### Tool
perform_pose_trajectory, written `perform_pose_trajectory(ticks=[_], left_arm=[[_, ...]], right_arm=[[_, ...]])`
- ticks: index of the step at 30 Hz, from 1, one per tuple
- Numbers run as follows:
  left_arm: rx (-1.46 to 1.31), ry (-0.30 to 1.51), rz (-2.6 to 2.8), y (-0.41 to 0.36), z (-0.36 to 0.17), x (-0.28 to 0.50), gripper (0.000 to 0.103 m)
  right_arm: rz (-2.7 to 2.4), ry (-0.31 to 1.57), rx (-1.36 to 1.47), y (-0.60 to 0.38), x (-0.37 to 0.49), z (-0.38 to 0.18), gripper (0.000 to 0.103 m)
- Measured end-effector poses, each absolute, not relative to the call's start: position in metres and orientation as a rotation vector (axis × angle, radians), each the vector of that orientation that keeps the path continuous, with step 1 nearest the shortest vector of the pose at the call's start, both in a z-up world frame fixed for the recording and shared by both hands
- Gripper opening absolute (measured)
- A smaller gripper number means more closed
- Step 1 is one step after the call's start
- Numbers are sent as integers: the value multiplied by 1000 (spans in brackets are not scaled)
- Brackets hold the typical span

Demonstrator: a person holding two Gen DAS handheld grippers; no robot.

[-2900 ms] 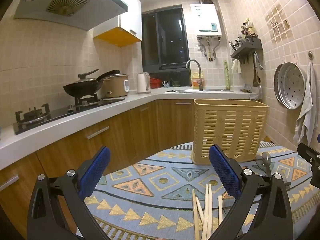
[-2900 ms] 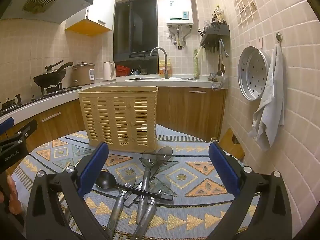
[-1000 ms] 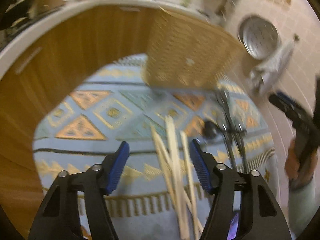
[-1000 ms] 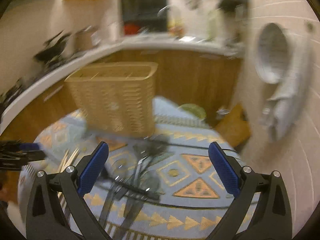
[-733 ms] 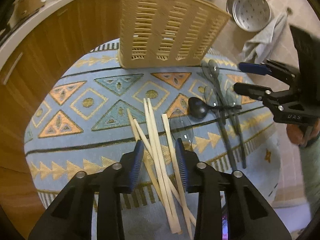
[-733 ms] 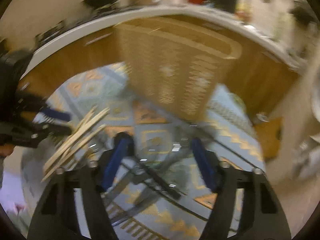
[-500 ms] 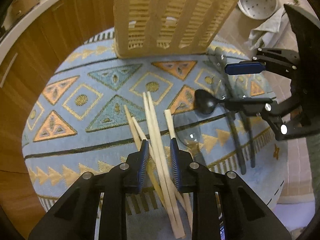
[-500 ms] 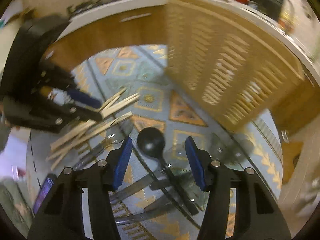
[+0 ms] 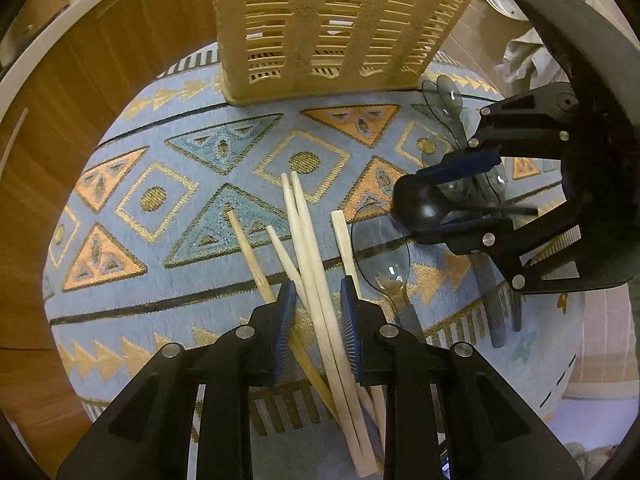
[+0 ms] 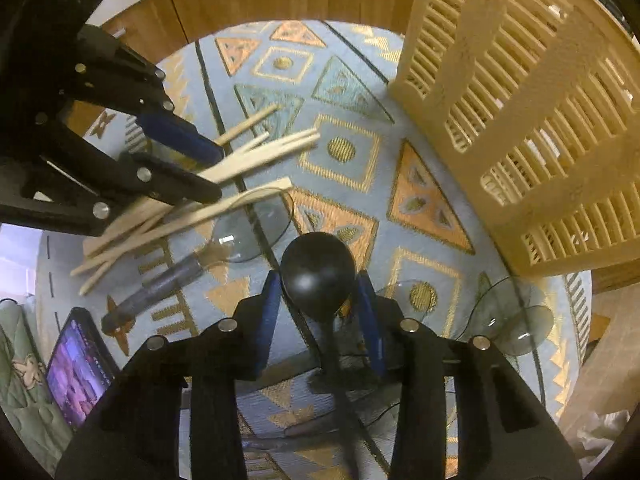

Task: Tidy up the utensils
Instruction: 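Grasp a wooden chopstick with the left tool while the right tool grasps the black spoon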

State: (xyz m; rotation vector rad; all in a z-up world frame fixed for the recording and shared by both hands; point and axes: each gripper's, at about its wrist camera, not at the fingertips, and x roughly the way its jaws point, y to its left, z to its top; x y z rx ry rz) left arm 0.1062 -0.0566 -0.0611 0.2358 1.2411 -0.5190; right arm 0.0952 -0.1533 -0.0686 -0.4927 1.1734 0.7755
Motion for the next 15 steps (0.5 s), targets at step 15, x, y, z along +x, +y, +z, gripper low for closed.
perform_pose_trajectory(ticks=[15], left_arm=[[-13,1134,-358,28,-31,109,10]], right_arm=[[478,1282,100,-205,130,-56,33]])
